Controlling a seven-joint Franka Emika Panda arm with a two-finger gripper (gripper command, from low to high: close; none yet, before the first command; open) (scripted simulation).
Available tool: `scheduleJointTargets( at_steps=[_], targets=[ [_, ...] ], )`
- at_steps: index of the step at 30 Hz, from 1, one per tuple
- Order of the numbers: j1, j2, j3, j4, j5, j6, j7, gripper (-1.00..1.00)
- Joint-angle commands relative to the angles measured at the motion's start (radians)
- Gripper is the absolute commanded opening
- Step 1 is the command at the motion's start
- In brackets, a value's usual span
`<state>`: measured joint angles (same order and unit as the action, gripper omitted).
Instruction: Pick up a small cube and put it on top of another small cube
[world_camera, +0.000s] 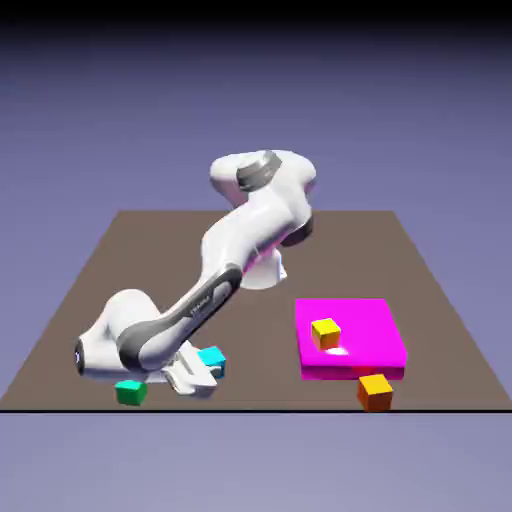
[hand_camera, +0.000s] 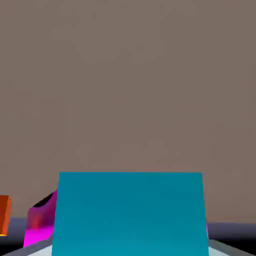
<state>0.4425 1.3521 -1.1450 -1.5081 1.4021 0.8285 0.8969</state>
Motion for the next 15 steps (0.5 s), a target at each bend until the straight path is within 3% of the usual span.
scheduleJointTargets(
  at_steps=[1,13,15],
  targets=[
    [0.027,0.013,-0.014,0.017,0.042,-0.015,0.031,-1.00],
    [0.341,0.168,-0.181,0.218,0.554,-0.194,0.412,-1.00],
    [0.377,0.175,-0.172,0.182,0.557,-0.182,0.398,-1.00]
  ],
)
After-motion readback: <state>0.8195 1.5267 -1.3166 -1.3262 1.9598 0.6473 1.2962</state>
